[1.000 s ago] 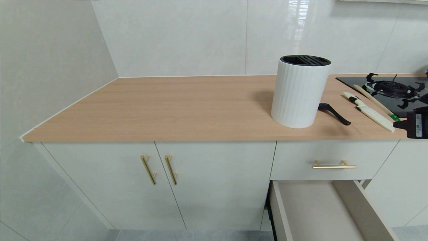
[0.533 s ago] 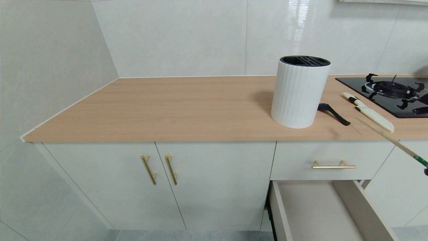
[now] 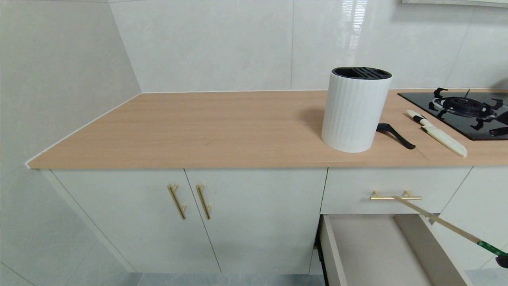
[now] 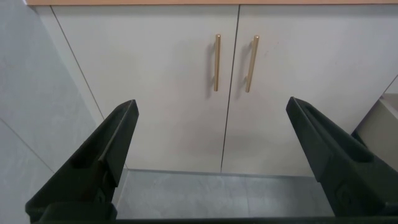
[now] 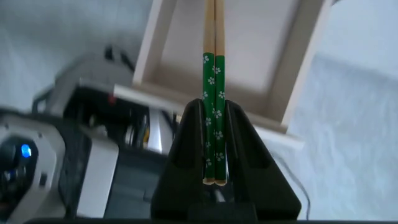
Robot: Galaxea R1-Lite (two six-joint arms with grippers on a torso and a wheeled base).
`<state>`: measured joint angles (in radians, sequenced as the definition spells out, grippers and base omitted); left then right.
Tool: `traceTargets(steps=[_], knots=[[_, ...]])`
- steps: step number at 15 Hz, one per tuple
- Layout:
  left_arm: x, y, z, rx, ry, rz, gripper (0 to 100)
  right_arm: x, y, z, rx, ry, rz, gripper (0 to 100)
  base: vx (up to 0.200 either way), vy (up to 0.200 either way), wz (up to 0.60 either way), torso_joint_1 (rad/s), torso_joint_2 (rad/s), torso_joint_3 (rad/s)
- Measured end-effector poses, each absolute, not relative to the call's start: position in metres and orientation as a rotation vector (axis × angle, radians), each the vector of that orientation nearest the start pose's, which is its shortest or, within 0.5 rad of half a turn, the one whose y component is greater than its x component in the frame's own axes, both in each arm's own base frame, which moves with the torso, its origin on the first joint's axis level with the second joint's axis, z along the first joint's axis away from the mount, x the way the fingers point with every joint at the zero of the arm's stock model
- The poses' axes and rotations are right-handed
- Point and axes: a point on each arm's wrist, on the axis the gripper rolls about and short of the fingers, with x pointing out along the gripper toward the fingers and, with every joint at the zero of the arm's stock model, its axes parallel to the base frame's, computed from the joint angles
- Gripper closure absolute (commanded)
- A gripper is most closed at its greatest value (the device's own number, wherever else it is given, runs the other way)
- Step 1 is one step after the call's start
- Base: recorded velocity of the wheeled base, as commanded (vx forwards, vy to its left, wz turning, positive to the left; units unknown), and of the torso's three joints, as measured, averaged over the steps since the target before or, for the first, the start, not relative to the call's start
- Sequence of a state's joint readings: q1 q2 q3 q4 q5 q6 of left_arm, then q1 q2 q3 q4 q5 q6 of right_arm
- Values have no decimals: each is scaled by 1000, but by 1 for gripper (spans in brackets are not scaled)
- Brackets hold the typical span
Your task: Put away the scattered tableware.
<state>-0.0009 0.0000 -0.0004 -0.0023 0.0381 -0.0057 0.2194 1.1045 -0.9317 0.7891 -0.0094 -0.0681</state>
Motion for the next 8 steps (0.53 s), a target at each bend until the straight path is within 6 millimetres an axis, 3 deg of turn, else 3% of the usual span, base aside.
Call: traceTargets(steps=[8], knots=[[-23,1,76,-6,-2,36,0,193,45,168,-83,1274,143,100,0,0,0,0,0,0]])
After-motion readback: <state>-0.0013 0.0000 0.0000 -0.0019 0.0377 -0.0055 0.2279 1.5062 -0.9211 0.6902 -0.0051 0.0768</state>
